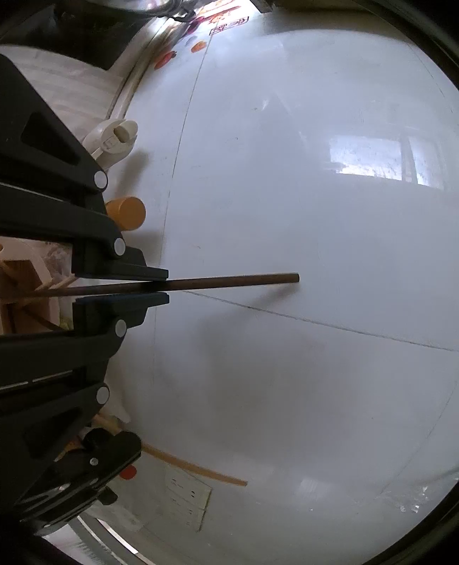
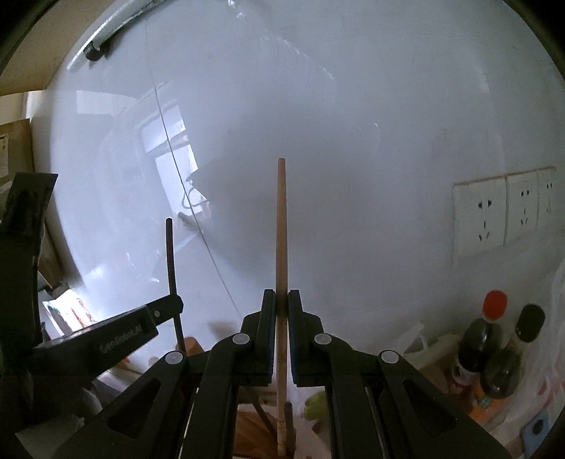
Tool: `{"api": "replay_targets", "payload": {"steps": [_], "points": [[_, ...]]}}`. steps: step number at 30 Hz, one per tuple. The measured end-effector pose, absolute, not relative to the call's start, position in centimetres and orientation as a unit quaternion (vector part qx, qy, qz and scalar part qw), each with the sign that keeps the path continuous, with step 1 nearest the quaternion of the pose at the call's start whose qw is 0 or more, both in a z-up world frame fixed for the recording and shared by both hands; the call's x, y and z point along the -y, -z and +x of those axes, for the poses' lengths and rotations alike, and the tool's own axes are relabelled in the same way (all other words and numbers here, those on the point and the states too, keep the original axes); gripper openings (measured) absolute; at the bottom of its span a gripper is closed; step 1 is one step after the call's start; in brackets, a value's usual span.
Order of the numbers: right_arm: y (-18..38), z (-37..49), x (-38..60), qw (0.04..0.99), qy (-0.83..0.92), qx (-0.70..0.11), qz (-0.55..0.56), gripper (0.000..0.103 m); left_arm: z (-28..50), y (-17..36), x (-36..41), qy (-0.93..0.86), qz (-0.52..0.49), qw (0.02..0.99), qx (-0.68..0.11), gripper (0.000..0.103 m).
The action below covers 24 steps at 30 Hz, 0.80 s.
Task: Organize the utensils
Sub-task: 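Lower both chopsticks into the holder slots, then open both tools and withdraw them from the holder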
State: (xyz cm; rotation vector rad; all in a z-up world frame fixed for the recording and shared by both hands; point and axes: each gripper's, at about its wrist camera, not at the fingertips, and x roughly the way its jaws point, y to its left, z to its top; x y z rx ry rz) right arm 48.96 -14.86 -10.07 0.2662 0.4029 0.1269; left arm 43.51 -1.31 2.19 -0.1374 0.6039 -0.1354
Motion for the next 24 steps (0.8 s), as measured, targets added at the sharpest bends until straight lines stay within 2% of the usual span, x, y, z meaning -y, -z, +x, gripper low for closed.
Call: {"api": "replay_targets", "payload": {"steps": [15,24], "points": [[11.1,47.9,15.3,0.970,-0.056,-0.201,0.127,0.007,44.1,-2.3,2.2,0.077,-0.048,0.955,-0.283,0.004],[11.7,47.7,15.0,0.963,-0.080,-0.232,0.115,0.007,43.5,-1.1,2.5,0.092,-0.040,0.941,-0.322,0.008]]}}
